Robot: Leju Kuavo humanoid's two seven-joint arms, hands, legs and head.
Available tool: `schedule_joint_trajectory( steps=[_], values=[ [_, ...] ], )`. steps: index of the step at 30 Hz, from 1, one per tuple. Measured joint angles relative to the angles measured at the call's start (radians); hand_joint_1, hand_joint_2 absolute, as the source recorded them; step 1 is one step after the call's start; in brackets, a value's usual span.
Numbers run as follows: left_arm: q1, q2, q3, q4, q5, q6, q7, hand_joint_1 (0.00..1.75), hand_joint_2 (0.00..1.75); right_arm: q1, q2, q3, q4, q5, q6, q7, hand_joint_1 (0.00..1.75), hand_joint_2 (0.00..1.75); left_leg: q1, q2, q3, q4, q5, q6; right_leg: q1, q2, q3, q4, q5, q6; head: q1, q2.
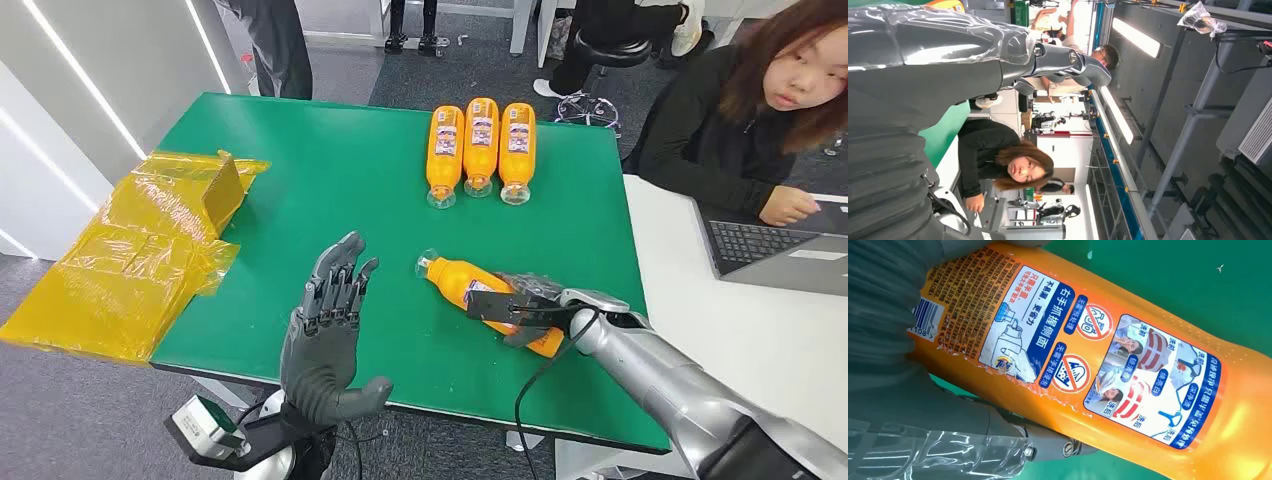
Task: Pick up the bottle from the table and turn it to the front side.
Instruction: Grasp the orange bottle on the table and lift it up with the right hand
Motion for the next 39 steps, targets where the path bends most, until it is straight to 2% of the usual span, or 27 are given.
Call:
schedule_joint_trajectory(
  steps=[6,9,15,22,28,33,39],
  values=[
    [0.0,0.001,0.0,0.0,-0.001,0.007,0.0,0.0,1.75,-0.009,-0.004,0.007,0.0,0.002,-0.009,0.0,1.75,1.75,0.0,0.0,0.0,0.0,0.0,0.0,0.0,0.0,0.001,0.0,0.001,0.001,0.0,0.0],
    [0.0,0.001,0.0,0.0,-0.004,0.01,0.0,0.0,1.75,-0.012,-0.006,0.009,-0.003,0.015,-0.069,-0.003,1.75,1.75,0.0,0.0,0.0,0.0,0.0,0.0,0.0,0.0,0.001,-0.001,0.001,0.002,0.0,0.0],
    [0.006,0.002,0.0,0.0,-0.014,0.029,0.0,0.0,1.75,0.004,-0.034,0.001,-0.06,0.05,-0.305,-0.008,1.75,1.75,-0.001,-0.001,-0.004,0.0,0.001,0.001,0.0,-0.001,-0.002,-0.001,0.002,0.003,0.0,0.0],
    [0.021,0.002,0.0,-0.006,-0.031,0.046,0.0,0.0,1.75,0.063,-0.1,-0.116,-0.316,0.152,-0.582,0.033,1.75,1.75,0.0,-0.001,-0.011,0.001,0.001,0.002,0.0,-0.001,-0.01,-0.001,0.003,0.003,0.0,0.0],
    [0.023,0.006,0.0,-0.006,-0.037,0.058,0.0,0.0,1.75,0.229,-0.146,-0.252,-0.573,0.228,-0.69,0.032,1.75,1.75,0.0,-0.005,-0.014,0.0,0.001,0.002,0.0,-0.004,-0.012,-0.001,0.0,0.003,0.0,0.0],
    [0.022,0.007,-0.003,-0.006,-0.042,0.059,0.0,0.0,1.75,0.469,-0.182,-0.364,-0.744,0.263,-0.787,-0.039,1.75,1.75,0.0,-0.007,-0.016,0.0,-0.001,0.002,0.0,-0.007,-0.012,-0.001,-0.002,0.004,0.0,0.0],
    [0.001,0.005,-0.011,0.013,-0.035,0.031,0.0,0.0,1.75,0.751,-0.17,-0.433,-0.893,0.368,-0.906,-0.115,1.75,1.75,0.0,-0.007,-0.016,0.0,-0.002,0.003,0.0,-0.007,-0.012,-0.002,-0.003,0.004,0.0,0.0]
  ],
)
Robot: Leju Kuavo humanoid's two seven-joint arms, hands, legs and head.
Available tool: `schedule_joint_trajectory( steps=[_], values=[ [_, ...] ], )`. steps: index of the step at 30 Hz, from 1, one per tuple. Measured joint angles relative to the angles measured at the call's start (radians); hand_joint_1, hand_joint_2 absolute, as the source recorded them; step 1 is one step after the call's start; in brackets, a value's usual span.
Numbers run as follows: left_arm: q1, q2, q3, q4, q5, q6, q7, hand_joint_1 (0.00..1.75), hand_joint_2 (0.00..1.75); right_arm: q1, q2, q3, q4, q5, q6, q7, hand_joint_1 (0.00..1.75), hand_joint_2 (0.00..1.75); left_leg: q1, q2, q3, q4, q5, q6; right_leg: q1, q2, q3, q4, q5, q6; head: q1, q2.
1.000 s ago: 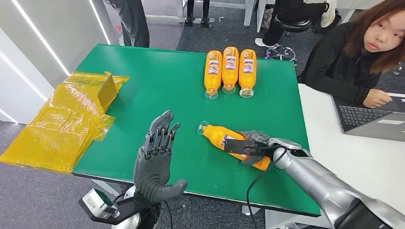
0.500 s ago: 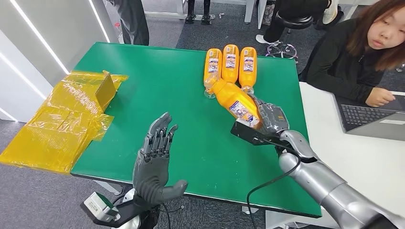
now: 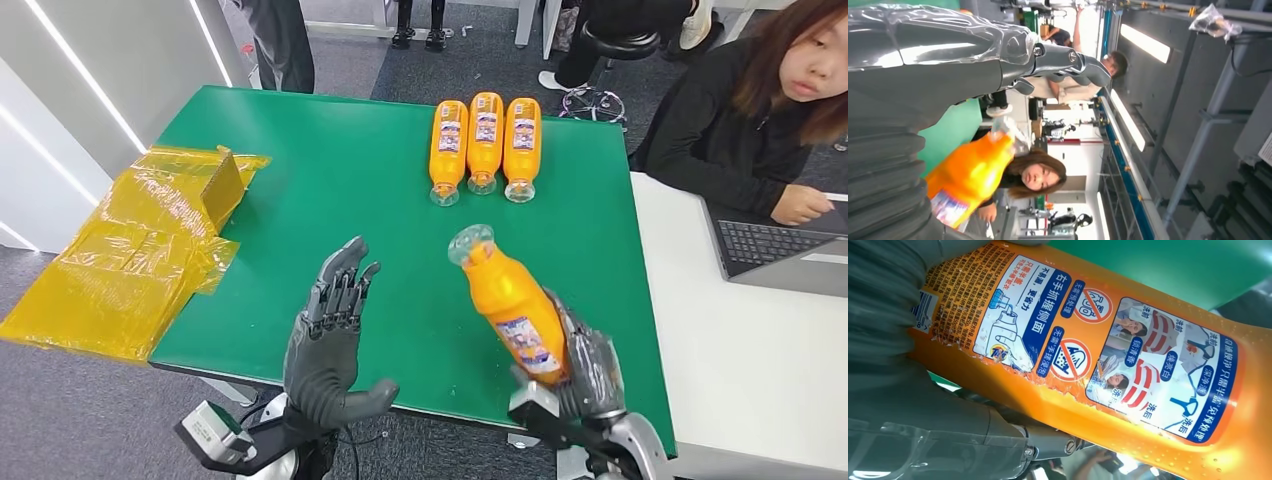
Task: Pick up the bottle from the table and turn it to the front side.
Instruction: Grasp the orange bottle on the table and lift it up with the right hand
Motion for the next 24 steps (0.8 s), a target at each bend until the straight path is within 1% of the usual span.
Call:
schedule_joint_trajectory(
  steps=[3,7,10,13,17,19,24],
  values=[
    [-0.017,-0.004,0.0,0.026,0.017,-0.024,0.0,0.0,1.75,0.095,0.033,-0.002,-0.045,0.084,-0.041,-0.025,1.75,1.75,0.0,0.001,0.0,-0.001,0.0,0.0,0.0,0.001,0.0,0.0,-0.001,0.0,0.0,0.0],
    [-0.041,-0.011,0.001,0.078,0.047,-0.072,0.0,0.0,1.75,0.161,0.112,0.009,-0.076,0.233,-0.037,-0.002,1.75,1.75,0.0,0.001,0.001,-0.001,0.0,-0.001,0.0,0.001,0.0,0.001,-0.001,-0.001,0.0,0.0],
    [-0.063,-0.025,0.012,0.131,0.071,-0.129,0.0,0.0,1.75,0.168,0.176,0.026,-0.083,0.301,-0.008,0.03,1.75,1.75,0.0,0.002,0.001,-0.001,0.0,-0.001,0.0,0.001,0.0,0.001,-0.001,-0.001,0.0,0.0],
    [-0.098,-0.043,0.03,0.204,0.102,-0.194,-0.002,0.0,1.75,0.165,0.222,0.034,-0.086,0.336,0.018,0.056,1.75,1.75,0.0,0.001,0.001,-0.001,0.001,-0.001,0.0,0.001,0.0,0.001,0.0,-0.001,0.0,0.0],
    [-0.153,-0.066,0.048,0.329,0.163,-0.3,-0.002,0.0,1.75,0.157,0.259,0.039,-0.087,0.364,0.033,0.068,1.75,1.75,0.0,0.002,0.001,0.0,0.001,-0.001,0.0,0.001,0.001,0.001,0.0,-0.001,0.0,0.0],
    [-0.164,-0.071,0.051,0.383,0.18,-0.341,0.0,0.0,1.75,0.148,0.275,0.047,-0.088,0.377,0.037,0.07,1.75,1.75,0.0,0.003,0.001,0.0,0.001,0.0,-0.001,0.003,0.0,0.001,0.0,-0.001,0.0,0.0],
    [-0.177,-0.077,0.051,0.471,0.201,-0.394,0.002,0.0,1.75,0.136,0.292,0.052,-0.089,0.386,0.047,0.075,1.75,1.75,0.0,0.004,0.001,0.0,0.0,-0.001,0.0,0.003,0.0,0.001,0.0,-0.001,0.0,0.0]
  ],
)
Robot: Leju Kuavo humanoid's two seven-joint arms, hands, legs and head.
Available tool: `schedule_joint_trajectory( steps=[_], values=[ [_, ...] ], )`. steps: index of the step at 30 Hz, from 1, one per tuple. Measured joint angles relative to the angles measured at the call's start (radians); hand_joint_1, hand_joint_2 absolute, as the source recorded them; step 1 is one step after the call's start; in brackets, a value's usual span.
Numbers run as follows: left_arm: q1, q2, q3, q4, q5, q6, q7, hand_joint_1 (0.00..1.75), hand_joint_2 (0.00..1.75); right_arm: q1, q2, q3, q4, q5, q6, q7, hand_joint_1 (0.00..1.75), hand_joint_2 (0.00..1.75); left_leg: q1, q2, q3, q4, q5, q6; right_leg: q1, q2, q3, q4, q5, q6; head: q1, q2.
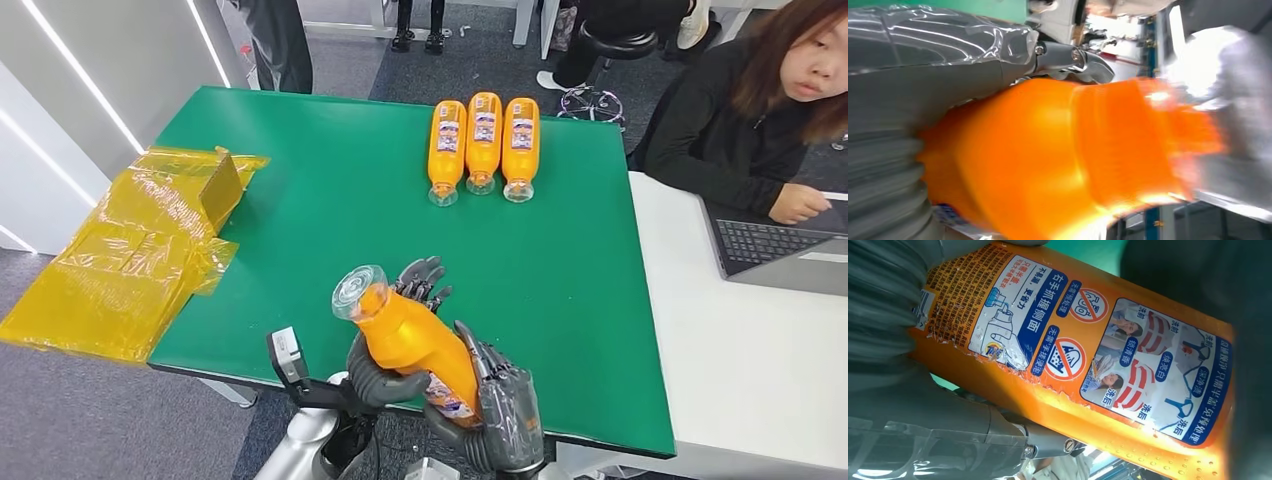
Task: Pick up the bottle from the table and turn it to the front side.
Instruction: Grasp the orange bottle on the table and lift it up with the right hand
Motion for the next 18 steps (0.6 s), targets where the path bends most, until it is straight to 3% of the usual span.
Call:
schedule_joint_trajectory(
  steps=[1,5,13,17,18],
  values=[
    [-0.002,-0.001,0.0,0.011,0.003,-0.005,0.0,0.03,1.75,-0.001,0.002,0.0,0.0,0.0,0.0,0.0,1.75,1.75,0.0,0.0,0.0,0.0,0.0,0.0,0.0,0.0,0.0,0.0,0.0,0.0,0.0,0.0],
    [-0.008,-0.002,-0.003,0.042,0.015,-0.019,0.0,1.75,1.75,-0.003,0.006,0.001,0.0,0.003,0.0,0.006,1.75,1.75,0.0,0.0,0.0,0.0,0.0,0.0,0.0,0.0,0.0,0.0,0.0,0.0,0.0,0.0],
    [-0.019,-0.002,-0.015,0.061,0.025,-0.012,0.0,1.75,1.75,0.0,0.012,-0.002,-0.006,0.024,0.018,0.038,1.75,1.75,0.0,0.0,0.0,0.0,0.0,0.0,0.0,0.0,0.0,0.0,0.0,0.0,0.0,0.0],
    [-0.022,-0.002,-0.018,0.062,0.027,-0.005,-0.001,1.75,1.75,0.005,0.013,-0.004,-0.012,0.03,0.021,0.041,0.02,1.75,0.0,0.0,0.0,0.0,0.0,0.0,0.0,0.0,0.0,0.0,0.0,0.0,0.0,0.0],
    [-0.023,-0.002,-0.018,0.062,0.027,-0.003,-0.001,1.75,1.75,0.005,0.013,-0.004,-0.014,0.03,0.021,0.041,0.0,1.75,0.0,0.0,0.0,0.0,0.0,0.0,0.0,0.0,0.0,0.0,0.0,0.0,0.0,0.0]
  ],
)
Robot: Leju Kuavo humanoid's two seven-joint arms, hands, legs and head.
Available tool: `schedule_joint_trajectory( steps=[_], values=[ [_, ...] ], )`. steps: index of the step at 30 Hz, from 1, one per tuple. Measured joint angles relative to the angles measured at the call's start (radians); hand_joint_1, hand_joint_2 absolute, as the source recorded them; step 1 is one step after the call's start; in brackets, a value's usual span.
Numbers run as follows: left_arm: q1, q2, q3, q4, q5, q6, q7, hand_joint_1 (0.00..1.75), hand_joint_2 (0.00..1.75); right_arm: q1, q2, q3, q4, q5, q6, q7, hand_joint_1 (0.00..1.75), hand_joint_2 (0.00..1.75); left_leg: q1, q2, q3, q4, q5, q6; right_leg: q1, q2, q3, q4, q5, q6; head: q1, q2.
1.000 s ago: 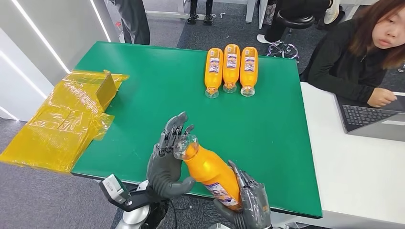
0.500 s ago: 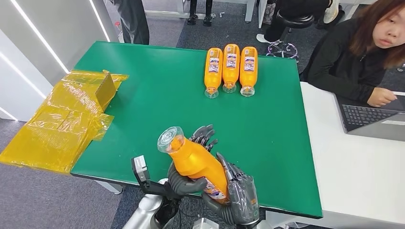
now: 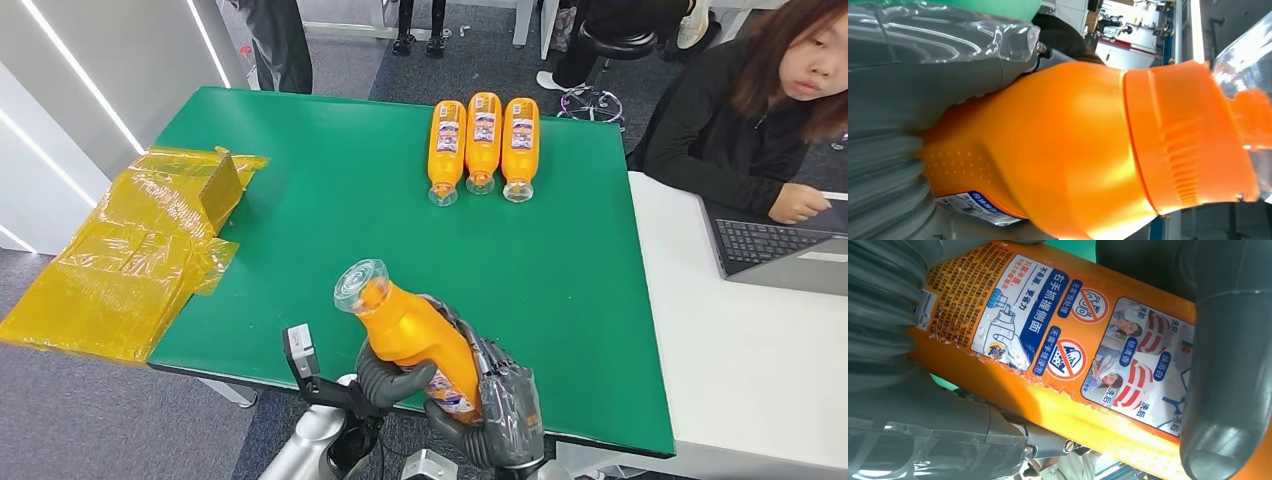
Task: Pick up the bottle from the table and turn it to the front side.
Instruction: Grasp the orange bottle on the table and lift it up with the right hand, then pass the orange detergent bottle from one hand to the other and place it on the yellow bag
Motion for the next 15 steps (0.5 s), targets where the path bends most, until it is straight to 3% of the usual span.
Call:
schedule_joint_trajectory(
  steps=[10,15],
  values=[
    [-0.016,0.0,-0.001,0.0,-0.012,0.055,0.0,1.75,1.75,0.004,0.0,0.0,-0.001,-0.054,-0.001,-0.014,0.0,1.75,0.0,0.0,0.0,0.0,0.0,0.0,0.0,0.0,0.0,0.0,0.0,0.0,0.0,0.0],
    [-0.044,0.002,-0.001,-0.003,-0.109,0.175,0.0,1.75,1.75,0.013,0.0,0.001,-0.008,-0.063,-0.003,-0.01,0.0,1.75,0.0,0.0,0.0,0.0,0.0,0.0,0.0,0.0,0.0,0.0,0.0,0.0,0.0,0.0]
  ],
)
